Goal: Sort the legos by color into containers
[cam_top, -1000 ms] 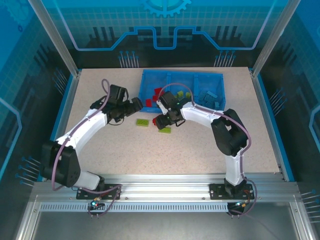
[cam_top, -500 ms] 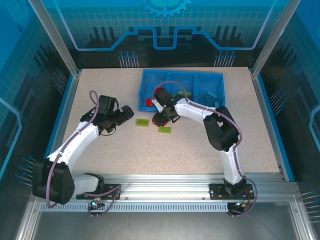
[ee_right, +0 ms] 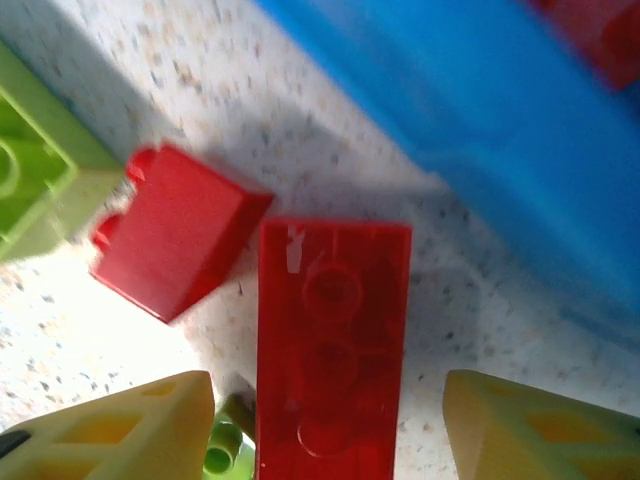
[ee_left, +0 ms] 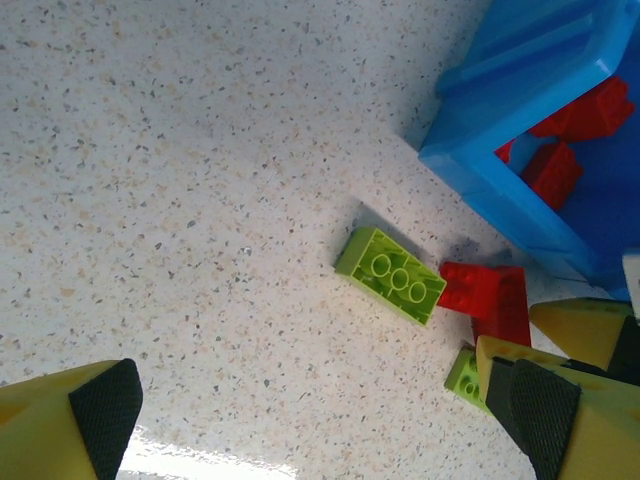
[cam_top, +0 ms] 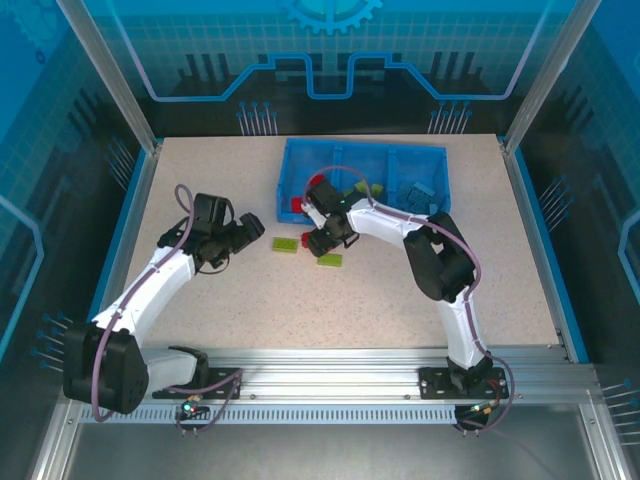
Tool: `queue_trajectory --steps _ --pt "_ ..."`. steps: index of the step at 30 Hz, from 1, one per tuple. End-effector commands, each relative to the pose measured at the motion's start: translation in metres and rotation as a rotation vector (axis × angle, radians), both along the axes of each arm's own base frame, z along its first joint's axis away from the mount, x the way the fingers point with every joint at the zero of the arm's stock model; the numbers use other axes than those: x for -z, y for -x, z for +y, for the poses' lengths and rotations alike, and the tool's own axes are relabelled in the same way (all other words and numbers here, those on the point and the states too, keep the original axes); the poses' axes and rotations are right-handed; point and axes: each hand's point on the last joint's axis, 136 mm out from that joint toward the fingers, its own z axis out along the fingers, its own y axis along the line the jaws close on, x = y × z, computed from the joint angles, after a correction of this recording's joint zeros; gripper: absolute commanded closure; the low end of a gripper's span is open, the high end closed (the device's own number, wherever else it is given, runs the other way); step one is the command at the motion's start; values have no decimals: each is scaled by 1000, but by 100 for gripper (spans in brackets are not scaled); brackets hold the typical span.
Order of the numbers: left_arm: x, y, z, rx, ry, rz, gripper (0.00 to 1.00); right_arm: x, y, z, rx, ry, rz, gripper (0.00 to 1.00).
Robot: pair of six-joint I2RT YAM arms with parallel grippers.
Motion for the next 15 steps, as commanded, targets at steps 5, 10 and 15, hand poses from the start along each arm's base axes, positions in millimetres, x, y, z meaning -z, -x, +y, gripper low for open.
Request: queue_trajectory --steps 5,10,15 --pt "3 6 4 -24 12 8 1 -22 12 1 -13 -35 -22 35" --pt "3 6 3 -22 15 10 1 -14 3 -1 -5 -8 -18 35" --pt "5 9 4 -26 11 13 1 -7 -4 4 -27 6 -12 36"
